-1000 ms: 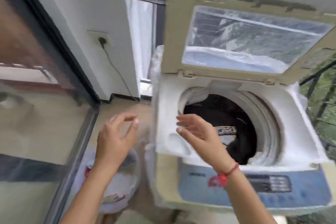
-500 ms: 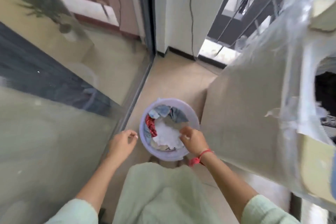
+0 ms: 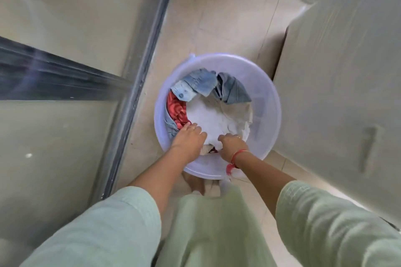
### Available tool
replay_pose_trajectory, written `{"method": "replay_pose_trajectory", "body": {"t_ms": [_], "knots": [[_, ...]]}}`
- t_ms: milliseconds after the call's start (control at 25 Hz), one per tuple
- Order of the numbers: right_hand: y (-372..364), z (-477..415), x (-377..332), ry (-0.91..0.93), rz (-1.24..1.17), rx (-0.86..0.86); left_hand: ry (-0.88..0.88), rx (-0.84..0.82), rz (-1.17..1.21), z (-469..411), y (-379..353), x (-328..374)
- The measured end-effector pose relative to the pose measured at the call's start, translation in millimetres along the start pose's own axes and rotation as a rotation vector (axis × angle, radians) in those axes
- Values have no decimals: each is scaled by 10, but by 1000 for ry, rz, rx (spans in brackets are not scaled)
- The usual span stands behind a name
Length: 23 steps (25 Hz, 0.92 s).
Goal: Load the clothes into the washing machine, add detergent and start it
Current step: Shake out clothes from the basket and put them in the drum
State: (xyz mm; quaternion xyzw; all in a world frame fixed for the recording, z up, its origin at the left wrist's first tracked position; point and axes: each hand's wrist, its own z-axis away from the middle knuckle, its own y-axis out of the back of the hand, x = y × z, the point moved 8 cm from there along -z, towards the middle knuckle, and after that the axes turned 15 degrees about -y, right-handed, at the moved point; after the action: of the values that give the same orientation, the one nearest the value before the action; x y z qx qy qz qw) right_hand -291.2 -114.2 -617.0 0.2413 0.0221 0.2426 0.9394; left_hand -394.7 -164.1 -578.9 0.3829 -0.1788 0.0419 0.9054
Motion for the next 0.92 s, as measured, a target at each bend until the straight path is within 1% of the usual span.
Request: {"method": "replay_pose_trajectory", "body": {"t_ms": [120,200,280,400,480,520,600,640,680,840,880,920], "knots": [[-338,-506,144,-32,278,0,105,-173,-18,-395,-502,-162],[-423,-704,139,2,359,41,170,-232,-14,-495,-714,-288],[-351,-741,75,42,289,94,180,-192,-44,-516,-711,-333],[-136,-647,204,14,-32,45,146,-97,-50,-446,-527,-253],[124,-535,361,-16,-318,41,144,21,68,-379,-358,-252],[289,-451,454,-41,-471,64,161,137,203,-310,-233,-274],[658,-214,693,-105,-872,174,233,463,489,-82,130,-365],[793,-100,801,-135,-1060,219,268,607,570,55,314,-414],[907,7,881,-145,-1174,253,276,713,602,180,483,-434],[1115,288,803,-56,-1197,293,257,968,714,560,953,-401],[1182,392,787,-42,-1241,312,263,1007,752,629,1013,-424],[1274,512,780,-22,-1266,324,258,1004,796,685,1044,-441]]}}
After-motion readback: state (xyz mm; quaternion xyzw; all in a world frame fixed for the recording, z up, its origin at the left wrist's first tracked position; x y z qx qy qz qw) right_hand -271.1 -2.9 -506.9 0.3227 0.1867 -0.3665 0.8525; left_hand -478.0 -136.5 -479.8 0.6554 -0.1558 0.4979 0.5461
